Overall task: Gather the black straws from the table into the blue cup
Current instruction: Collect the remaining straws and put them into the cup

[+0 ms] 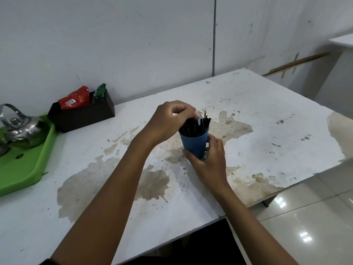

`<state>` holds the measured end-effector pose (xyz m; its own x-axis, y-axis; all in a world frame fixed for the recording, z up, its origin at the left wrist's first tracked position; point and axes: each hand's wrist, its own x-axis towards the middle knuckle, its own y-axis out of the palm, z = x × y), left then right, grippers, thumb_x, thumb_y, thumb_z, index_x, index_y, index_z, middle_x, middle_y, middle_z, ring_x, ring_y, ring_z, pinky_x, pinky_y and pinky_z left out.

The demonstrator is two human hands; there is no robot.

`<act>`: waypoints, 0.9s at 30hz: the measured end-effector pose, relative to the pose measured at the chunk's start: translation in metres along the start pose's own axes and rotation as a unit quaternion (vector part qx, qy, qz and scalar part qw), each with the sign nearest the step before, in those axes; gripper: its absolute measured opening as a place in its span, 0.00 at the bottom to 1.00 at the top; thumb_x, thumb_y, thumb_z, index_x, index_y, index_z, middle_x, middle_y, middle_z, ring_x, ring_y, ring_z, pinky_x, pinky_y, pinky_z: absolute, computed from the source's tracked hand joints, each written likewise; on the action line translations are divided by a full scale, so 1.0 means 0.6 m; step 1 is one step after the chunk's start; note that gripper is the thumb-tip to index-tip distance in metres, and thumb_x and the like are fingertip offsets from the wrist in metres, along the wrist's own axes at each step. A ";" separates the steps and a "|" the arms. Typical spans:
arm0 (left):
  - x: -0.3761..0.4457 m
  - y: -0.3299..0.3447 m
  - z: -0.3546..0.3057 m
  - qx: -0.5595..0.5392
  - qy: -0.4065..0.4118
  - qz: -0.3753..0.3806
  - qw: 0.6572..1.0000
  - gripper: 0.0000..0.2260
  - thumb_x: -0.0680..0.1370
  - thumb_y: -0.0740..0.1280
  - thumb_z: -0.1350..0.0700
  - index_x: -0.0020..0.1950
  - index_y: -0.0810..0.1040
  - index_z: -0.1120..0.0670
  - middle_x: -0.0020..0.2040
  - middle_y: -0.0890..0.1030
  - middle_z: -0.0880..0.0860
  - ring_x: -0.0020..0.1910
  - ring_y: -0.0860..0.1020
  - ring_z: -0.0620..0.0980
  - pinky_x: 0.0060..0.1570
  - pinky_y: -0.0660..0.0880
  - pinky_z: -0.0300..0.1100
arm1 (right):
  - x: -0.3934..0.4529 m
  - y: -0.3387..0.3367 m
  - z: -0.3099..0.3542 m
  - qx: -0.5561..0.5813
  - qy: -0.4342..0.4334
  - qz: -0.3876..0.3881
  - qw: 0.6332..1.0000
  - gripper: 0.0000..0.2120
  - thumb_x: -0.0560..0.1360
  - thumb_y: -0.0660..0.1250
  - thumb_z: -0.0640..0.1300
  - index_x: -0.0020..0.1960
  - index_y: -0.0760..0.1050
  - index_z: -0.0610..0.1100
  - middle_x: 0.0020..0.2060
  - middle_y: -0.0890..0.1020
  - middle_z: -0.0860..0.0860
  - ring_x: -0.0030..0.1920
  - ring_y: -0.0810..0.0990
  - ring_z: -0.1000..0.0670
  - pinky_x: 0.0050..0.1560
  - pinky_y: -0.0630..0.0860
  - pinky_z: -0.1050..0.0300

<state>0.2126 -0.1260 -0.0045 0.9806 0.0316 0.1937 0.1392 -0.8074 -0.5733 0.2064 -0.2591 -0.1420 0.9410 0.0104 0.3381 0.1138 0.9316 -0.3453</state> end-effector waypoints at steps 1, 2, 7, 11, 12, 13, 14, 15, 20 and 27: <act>-0.002 -0.001 -0.009 0.003 0.003 -0.012 1.000 0.11 0.78 0.64 0.55 0.47 0.86 0.46 0.48 0.84 0.40 0.51 0.79 0.36 0.51 0.74 0.29 | 0.000 0.000 0.000 -0.003 -0.001 -0.001 1.000 0.32 0.67 0.74 0.60 0.66 0.66 0.51 0.54 0.69 0.54 0.54 0.72 0.52 0.48 0.79 0.52; -0.003 0.000 -0.018 0.003 0.009 -0.028 1.000 0.11 0.79 0.63 0.56 0.51 0.85 0.45 0.49 0.84 0.39 0.51 0.79 0.34 0.51 0.73 0.26 | 0.000 0.000 0.000 -0.005 -0.001 -0.003 1.000 0.32 0.67 0.74 0.60 0.66 0.66 0.51 0.54 0.69 0.54 0.54 0.72 0.52 0.49 0.79 0.52; -0.006 0.035 -0.044 0.178 0.117 0.024 0.977 0.19 0.84 0.56 0.45 0.75 0.70 0.44 0.75 0.69 0.40 0.74 0.64 0.39 0.71 0.60 0.38 | 0.001 0.000 -0.002 -0.008 0.002 0.001 1.000 0.33 0.67 0.73 0.62 0.65 0.66 0.52 0.54 0.70 0.54 0.54 0.72 0.52 0.50 0.79 0.53; -0.010 0.064 -0.031 0.342 0.101 0.095 0.929 0.21 0.86 0.48 0.46 0.79 0.63 0.45 0.79 0.61 0.42 0.79 0.56 0.43 0.73 0.60 0.50 | 0.003 0.002 -0.004 -0.012 0.000 0.000 1.000 0.31 0.67 0.73 0.61 0.64 0.66 0.53 0.53 0.70 0.55 0.54 0.73 0.53 0.50 0.78 0.57; -0.011 0.067 -0.026 0.355 0.098 0.095 0.925 0.20 0.86 0.48 0.47 0.77 0.64 0.46 0.78 0.65 0.43 0.78 0.59 0.45 0.73 0.63 0.51 | 0.003 0.003 -0.005 -0.008 0.002 0.001 1.000 0.31 0.67 0.74 0.60 0.64 0.66 0.52 0.54 0.70 0.55 0.54 0.73 0.52 0.50 0.78 0.58; -0.011 0.068 -0.021 0.356 0.101 0.094 0.924 0.20 0.86 0.49 0.48 0.76 0.66 0.47 0.76 0.68 0.45 0.77 0.62 0.46 0.72 0.65 0.52 | 0.003 0.003 -0.005 -0.004 0.002 0.002 1.000 0.30 0.67 0.74 0.59 0.64 0.67 0.52 0.54 0.70 0.55 0.54 0.73 0.52 0.49 0.77 0.59; -0.011 0.068 -0.017 0.342 0.105 0.091 0.929 0.20 0.86 0.49 0.48 0.76 0.67 0.46 0.76 0.68 0.44 0.76 0.63 0.46 0.72 0.65 0.52 | 0.003 0.003 -0.006 -0.002 0.002 0.003 1.000 0.30 0.67 0.74 0.58 0.64 0.66 0.52 0.54 0.70 0.55 0.54 0.73 0.52 0.49 0.77 0.59; -0.012 0.068 -0.015 0.322 0.109 0.082 0.937 0.20 0.85 0.50 0.47 0.77 0.66 0.45 0.77 0.66 0.43 0.77 0.60 0.45 0.73 0.63 0.51 | 0.003 0.003 -0.006 -0.002 0.001 0.003 1.000 0.30 0.67 0.74 0.58 0.64 0.66 0.53 0.54 0.70 0.55 0.54 0.73 0.53 0.49 0.77 0.58; -0.017 0.065 -0.001 0.332 0.125 -0.001 0.935 0.21 0.85 0.51 0.46 0.78 0.64 0.45 0.80 0.60 0.44 0.80 0.55 0.45 0.75 0.61 0.50 | 0.002 0.003 -0.003 0.010 0.002 0.003 1.000 0.31 0.67 0.75 0.59 0.64 0.66 0.53 0.55 0.71 0.55 0.53 0.73 0.55 0.48 0.79 0.55; -0.026 0.068 0.005 0.023 0.139 -0.018 0.990 0.19 0.85 0.57 0.52 0.76 0.68 0.43 0.77 0.65 0.39 0.76 0.62 0.36 0.76 0.61 0.51 | 0.002 0.003 -0.004 -0.004 -0.003 0.009 1.000 0.32 0.66 0.73 0.61 0.64 0.66 0.52 0.54 0.70 0.55 0.53 0.73 0.54 0.47 0.79 0.51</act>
<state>0.2032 -0.1574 -0.0332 0.8999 -0.1092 0.4223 0.1855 -0.7804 -0.5971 0.2087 -0.2582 -0.1443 0.9413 0.0292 0.3364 0.0994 0.9282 -0.3585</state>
